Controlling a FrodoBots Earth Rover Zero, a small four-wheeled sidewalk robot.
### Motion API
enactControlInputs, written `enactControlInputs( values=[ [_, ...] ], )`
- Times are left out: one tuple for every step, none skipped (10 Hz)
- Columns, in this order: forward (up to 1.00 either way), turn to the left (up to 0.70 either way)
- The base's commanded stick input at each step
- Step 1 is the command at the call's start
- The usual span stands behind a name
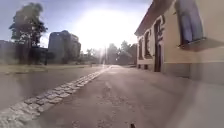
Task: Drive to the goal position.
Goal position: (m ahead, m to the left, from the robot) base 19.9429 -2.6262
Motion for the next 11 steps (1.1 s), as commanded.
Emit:
enactControlInputs(
  values=[
    [0.70, 0.00],
    [0.70, 0.00],
    [0.70, 0.00],
    [0.70, 0.00],
    [0.70, 0.00],
    [0.70, 0.00],
    [0.70, 0.00],
    [0.70, 0.00],
    [0.70, 0.00],
    [0.70, 0.00],
    [0.70, 0.00]
  ],
)
